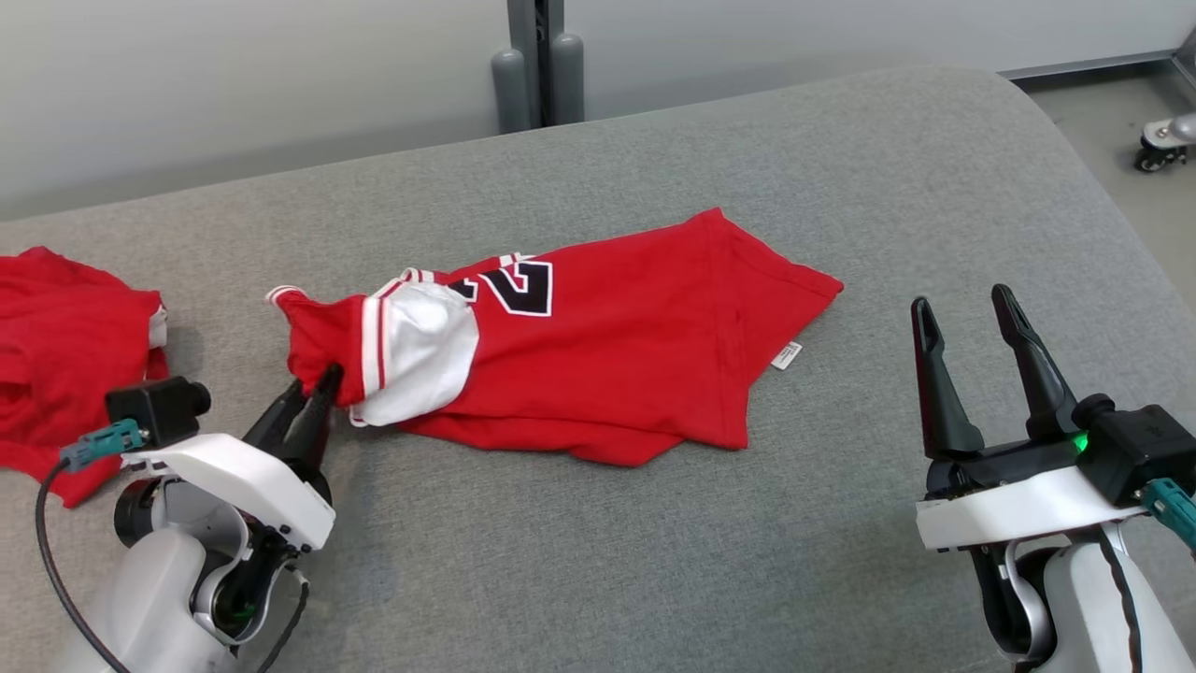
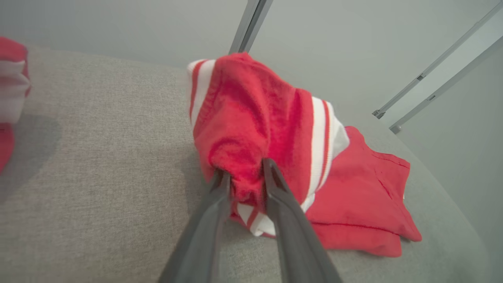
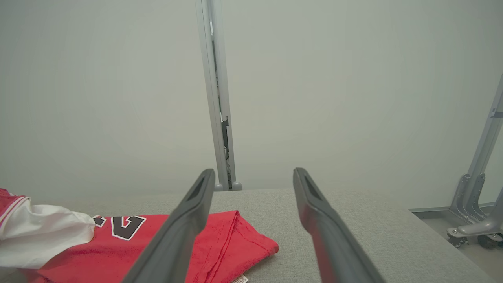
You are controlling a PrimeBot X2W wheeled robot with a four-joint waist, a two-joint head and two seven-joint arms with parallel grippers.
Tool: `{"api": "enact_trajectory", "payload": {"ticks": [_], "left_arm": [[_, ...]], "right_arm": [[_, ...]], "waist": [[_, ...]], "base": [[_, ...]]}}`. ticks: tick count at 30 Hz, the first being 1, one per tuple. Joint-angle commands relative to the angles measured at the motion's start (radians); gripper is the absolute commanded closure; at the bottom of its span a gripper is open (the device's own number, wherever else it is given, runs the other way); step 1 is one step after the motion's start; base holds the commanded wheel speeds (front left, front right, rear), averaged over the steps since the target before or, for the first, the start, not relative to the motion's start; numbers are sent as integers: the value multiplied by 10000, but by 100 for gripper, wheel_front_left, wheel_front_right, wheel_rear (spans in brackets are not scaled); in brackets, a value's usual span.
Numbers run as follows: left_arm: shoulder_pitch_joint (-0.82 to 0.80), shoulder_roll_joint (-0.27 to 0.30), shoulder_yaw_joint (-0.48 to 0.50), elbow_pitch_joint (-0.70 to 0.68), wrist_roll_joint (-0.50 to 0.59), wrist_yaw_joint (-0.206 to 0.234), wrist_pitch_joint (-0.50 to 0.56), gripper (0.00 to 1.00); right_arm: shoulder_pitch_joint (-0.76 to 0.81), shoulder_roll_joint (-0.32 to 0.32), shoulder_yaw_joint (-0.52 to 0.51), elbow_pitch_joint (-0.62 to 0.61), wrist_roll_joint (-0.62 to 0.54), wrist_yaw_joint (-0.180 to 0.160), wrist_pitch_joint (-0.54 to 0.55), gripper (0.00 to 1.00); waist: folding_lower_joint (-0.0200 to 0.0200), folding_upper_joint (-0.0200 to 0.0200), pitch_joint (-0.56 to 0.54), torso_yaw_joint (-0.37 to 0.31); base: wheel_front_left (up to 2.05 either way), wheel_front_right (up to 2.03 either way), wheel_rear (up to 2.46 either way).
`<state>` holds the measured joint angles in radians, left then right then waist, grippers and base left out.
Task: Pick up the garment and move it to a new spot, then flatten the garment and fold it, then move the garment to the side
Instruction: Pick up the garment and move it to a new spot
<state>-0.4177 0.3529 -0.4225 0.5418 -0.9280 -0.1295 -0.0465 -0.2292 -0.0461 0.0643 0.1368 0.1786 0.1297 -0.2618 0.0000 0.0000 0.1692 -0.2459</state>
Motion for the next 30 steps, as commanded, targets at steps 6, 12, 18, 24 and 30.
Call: {"api": "enact_trajectory", "payload": {"ticks": [6, 12, 18, 24, 30], "left_arm": [[-427, 245, -553, 403, -393, -13, -738, 0], [-678, 632, -783, 411, -7, -14, -1504, 0], [-463, 945, -700, -49, 524, 438, -1879, 0], [194, 1195, -327, -1202, 850, 1055, -2105, 0], [1155, 1237, 737, -2846, 1380, 1743, -2185, 0]], "right_arm": [[67, -78, -103, 65, -136, 21, -52, 0], [126, -81, -133, 104, -230, 20, -50, 0], [220, -78, -115, 14, -215, 21, -52, 0], [370, -79, -203, -115, -336, 21, -50, 0], [424, -81, -441, -181, -409, 20, -52, 0]], "waist": [[0, 0, -184, 334], [0, 0, -462, 592], [0, 0, -678, 822], [0, 0, -817, 1115], [0, 0, -841, 1343]], "base": [[0, 0, 0], [0, 0, 0], [0, 0, 0], [0, 0, 0], [0, 0, 0]]}}
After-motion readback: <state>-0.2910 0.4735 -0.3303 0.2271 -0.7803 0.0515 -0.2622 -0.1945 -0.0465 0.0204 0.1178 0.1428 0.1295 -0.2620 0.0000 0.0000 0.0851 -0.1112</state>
